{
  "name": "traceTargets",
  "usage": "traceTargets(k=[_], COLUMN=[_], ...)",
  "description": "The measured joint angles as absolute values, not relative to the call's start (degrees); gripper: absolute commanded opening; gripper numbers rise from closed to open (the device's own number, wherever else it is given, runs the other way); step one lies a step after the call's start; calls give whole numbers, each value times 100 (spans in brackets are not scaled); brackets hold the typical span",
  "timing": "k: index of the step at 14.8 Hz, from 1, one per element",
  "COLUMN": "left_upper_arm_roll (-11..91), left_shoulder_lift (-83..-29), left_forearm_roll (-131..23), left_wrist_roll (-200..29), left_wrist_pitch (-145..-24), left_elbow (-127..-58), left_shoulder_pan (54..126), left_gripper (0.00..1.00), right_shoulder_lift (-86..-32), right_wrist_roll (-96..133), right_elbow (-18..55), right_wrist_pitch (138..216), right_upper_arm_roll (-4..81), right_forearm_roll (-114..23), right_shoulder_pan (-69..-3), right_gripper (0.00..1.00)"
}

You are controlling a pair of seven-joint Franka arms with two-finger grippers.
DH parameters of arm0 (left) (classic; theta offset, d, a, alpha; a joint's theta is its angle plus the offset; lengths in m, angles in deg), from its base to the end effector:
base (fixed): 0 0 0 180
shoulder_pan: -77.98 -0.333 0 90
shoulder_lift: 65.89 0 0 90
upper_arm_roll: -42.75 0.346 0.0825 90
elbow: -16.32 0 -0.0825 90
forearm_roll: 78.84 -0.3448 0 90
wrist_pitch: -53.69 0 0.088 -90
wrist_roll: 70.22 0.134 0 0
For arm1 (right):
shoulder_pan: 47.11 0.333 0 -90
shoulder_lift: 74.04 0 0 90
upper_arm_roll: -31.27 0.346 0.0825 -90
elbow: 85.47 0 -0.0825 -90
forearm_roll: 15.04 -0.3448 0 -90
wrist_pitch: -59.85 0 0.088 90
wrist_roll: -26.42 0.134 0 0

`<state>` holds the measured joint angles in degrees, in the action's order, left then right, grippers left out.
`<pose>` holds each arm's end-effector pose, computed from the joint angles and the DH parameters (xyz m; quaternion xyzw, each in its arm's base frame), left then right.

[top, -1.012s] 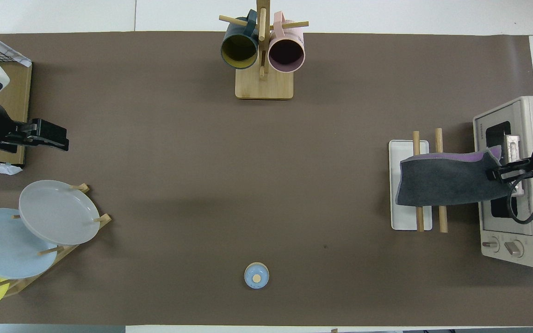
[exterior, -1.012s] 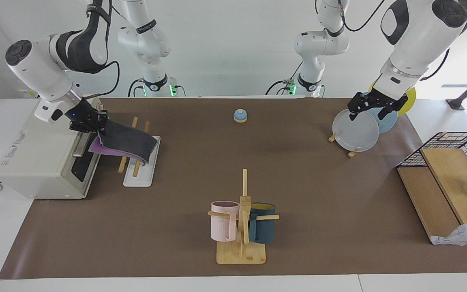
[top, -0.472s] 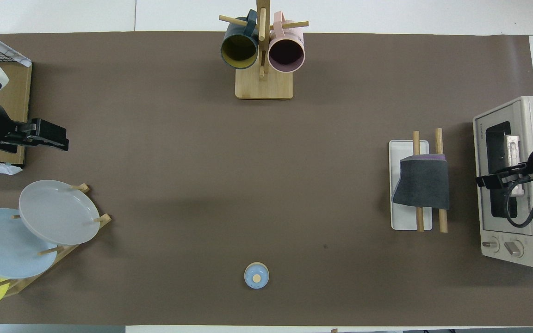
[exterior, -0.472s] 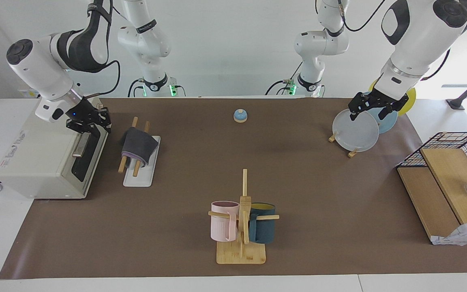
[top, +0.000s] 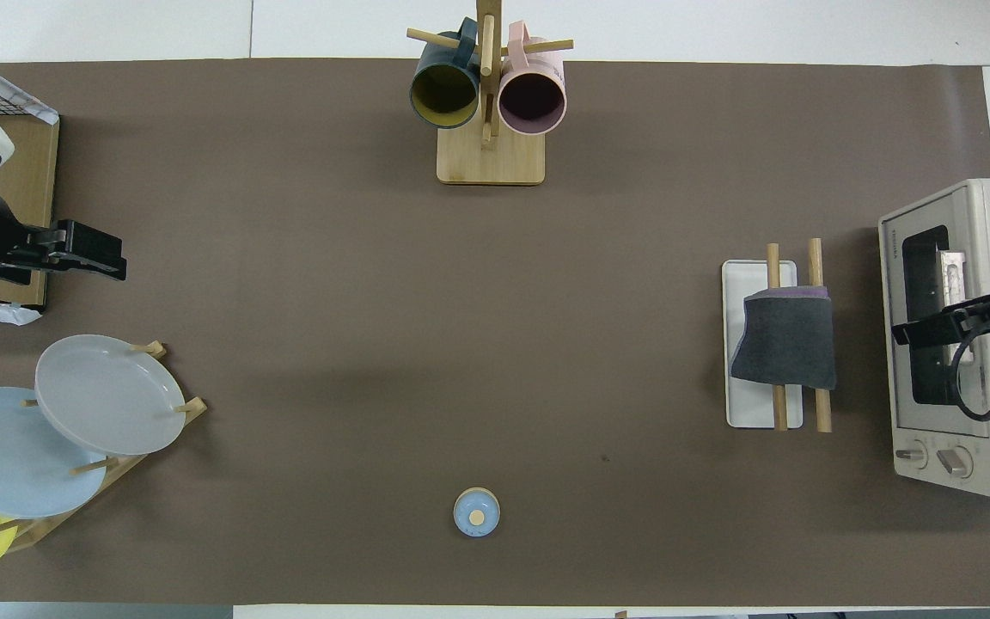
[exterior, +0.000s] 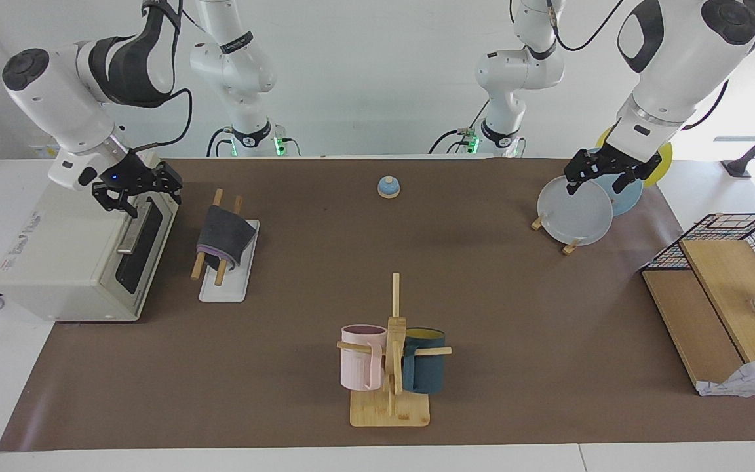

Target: Fold towel and hang on rack

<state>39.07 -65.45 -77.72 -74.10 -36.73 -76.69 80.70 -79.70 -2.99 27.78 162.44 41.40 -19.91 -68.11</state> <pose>0.5116 -0.0599 0.6015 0.9994 -0.0217 -0.0272 0.0076 0.4717 -0.0781 0.5182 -0.9873 -0.1491 0.0304 0.0456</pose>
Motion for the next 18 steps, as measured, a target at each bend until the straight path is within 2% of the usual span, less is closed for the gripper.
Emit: traceTargets(k=[6,9,14,18], left_upper_arm_roll=[3911,3911,3911,3911], left_shoulder_lift=[-6545,-6545,-6545,-6545], left_forearm_roll=[-7772,-7772,-7772,-7772], left_wrist_roll=[-7410,-7410,-7410,-7410], left_wrist_pitch=[-3673,-3673,-3673,-3673], left_elbow=[-7669,-7669,-7669,-7669], left_shoulder_pan=[8069,8069,8069,8069], left_gripper=[100,100,100,100], right_shoulder_lift=[-7892,-7735,-7576,-7574], right_wrist_roll=[1082,1377,1693,1727], right_elbow=[1856,1508,1230,1151], right_wrist_pitch=[15169,14865,14639,14637], right_upper_arm_roll=[4174,4175,4149,3514], right_forearm_roll=[-1381,-1378,-1377,-1370], right_shoulder_pan=[-6023,-5954,-5914,-5213], right_gripper=[100,100,100,100])
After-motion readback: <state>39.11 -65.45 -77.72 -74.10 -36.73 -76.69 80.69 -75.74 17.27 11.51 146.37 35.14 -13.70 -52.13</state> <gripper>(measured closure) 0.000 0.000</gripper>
